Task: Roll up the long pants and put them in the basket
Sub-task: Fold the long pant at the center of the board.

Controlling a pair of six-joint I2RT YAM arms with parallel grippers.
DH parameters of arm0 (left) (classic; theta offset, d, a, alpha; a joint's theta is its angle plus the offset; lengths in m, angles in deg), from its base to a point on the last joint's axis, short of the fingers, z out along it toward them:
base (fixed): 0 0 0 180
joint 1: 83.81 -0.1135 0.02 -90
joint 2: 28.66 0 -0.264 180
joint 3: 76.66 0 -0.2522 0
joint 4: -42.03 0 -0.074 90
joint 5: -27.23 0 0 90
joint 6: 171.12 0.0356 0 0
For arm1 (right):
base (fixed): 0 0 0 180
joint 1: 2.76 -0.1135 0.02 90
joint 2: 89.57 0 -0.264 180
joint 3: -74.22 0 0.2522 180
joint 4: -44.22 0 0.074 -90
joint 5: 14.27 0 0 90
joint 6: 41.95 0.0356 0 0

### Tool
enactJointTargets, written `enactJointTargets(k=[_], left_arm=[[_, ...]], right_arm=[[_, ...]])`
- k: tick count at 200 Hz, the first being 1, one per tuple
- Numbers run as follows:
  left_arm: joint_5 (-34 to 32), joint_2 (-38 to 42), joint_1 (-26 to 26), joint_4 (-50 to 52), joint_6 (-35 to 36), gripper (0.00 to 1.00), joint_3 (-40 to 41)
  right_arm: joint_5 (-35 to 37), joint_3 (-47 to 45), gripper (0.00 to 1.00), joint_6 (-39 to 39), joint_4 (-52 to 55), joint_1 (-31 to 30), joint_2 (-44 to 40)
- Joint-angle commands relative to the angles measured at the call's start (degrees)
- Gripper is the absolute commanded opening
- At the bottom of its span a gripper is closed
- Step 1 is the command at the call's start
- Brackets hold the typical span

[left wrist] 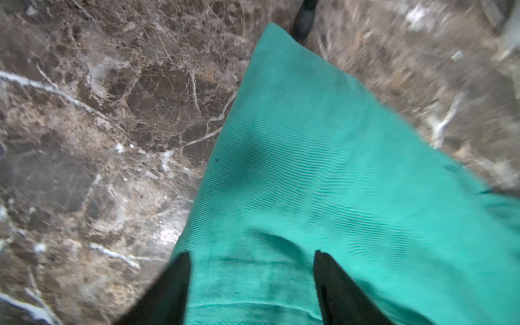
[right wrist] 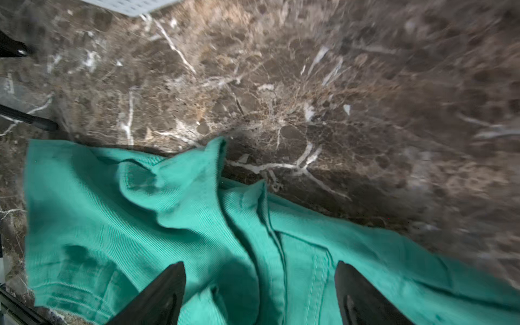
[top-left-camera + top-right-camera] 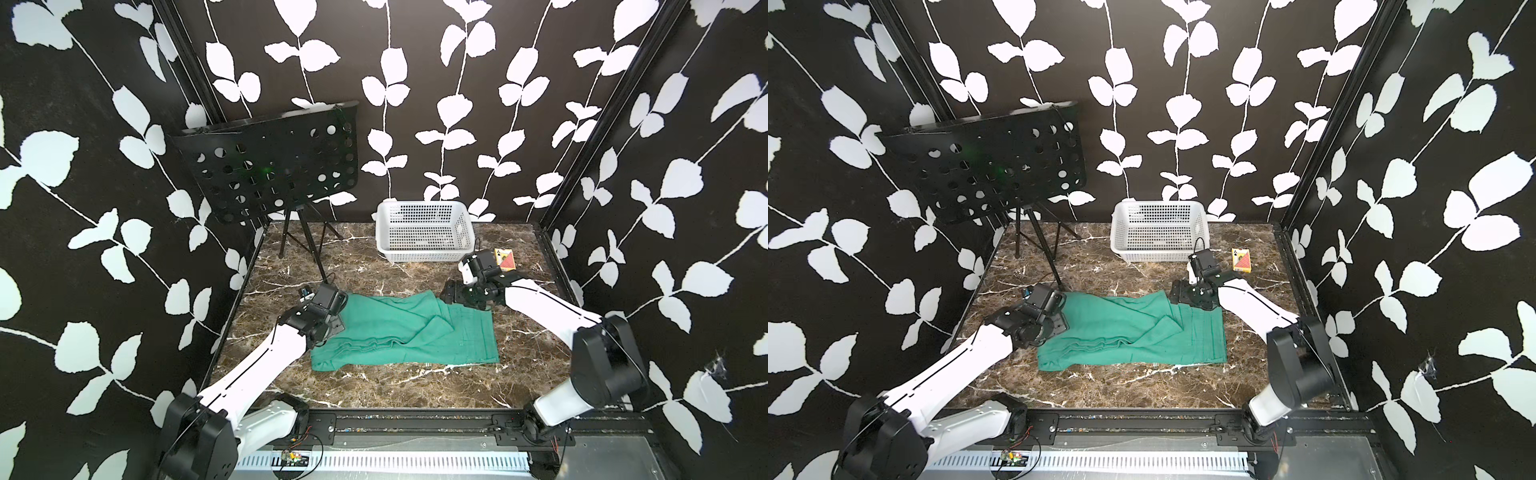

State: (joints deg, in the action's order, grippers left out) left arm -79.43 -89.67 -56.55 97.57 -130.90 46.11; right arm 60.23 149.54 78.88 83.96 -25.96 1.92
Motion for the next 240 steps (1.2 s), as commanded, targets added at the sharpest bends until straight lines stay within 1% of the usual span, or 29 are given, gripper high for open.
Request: enactJointTargets(k=[1, 26, 45, 57, 90, 110, 123, 130, 148, 151, 168, 186, 211, 216, 217, 231, 240], left_arm=[[3.85, 3.72, -0.15, -1.49, 4.39, 0.8, -2.52], [13.96, 6.32, -0.2, -10.98, 3.74, 0.83, -1.1], [21.14, 7.25, -0.17, -20.3, 4.0, 0.84, 0.51], [24.67, 6.94, -0.15, -24.29, 5.04, 0.84, 0.88], [31.23, 3.53, -0.11, -26.77, 8.1, 0.85, -0.54], [32.98, 1.88, 0.06, -27.59, 8.68, 0.84, -0.58], [33.63, 1.43, 0.06, -28.53, 8.45, 0.84, -0.2], [34.1, 1.34, 0.07, -29.23, 8.14, 0.84, 0.2], [35.44, 1.55, 0.38, -31.13, 8.11, 0.84, 0.54], [35.59, 1.59, 0.56, -31.29, 8.47, 0.84, 0.49], [35.33, 1.63, 2.57, -31.32, 11.96, 0.84, -0.72], [33.19, 0.55, 6.75, -30.3, 17.71, 0.84, -3.14], [32.83, -4.12, 12.26, -30.4, 24.44, 0.84, -6.74], [32.73, -5.18, 12.53, -30.72, 25.7, 0.84, -7.31], [32.65, -5.4, 13.42, -30.8, 25.96, 0.84, -7.41], [30.2, -8.11, 17.01, -32.66, 29.78, 0.85, -8.5], [27.92, -9.81, 19.11, -34.04, 33.49, 0.86, -9.19]], right_arm=[[-6.23, 3.17, 0.83, -0.15, -4.37, -0.03, 4.11], [-7.02, 3.45, 0.79, -0.92, -5.38, -0.59, 7.84], [-9.19, 2.65, 0.71, -0.33, -8.18, -0.6, 9.67], [-10.57, 2.68, 0.67, -0.29, -9.26, -0.7, 10.64], [-12.92, 3.56, 0.57, -0.86, -11.5, -1.63, 11.7], [-12.89, 4.14, 0.49, -0.96, -12.11, -2.06, 12.09], [-12.72, 4.29, 0.38, -0.78, -12.18, -2.11, 12.46], [-12.43, 4.27, 0.3, -0.68, -12.08, -2.14, 12.43], [-11.35, 2.96, 0.03, -0.43, -12.3, -2.2, 10.71], [-10.99, 2.67, 0.0, -0.38, -12.34, -2.17, 10.2], [-9.23, 1.4, 0.0, -0.09, -11.08, -2.24, 6.04], [-6.5, 0.24, 0.0, 0.02, -8.31, -2.24, 0.77], [-1.64, -0.97, 0.0, 1.23, -2.72, -2.07, -7.1], [-0.94, -1.28, 0.0, 1.52, -1.65, -1.95, -8.39], [-0.67, -1.27, 0.0, 1.56, -1.38, -1.94, -8.63], [1.24, -1.63, 0.0, 2.23, 1.43, -1.75, -11.95], [2.17, -1.72, 0.0, 2.52, 2.73, -1.42, -13.4]])
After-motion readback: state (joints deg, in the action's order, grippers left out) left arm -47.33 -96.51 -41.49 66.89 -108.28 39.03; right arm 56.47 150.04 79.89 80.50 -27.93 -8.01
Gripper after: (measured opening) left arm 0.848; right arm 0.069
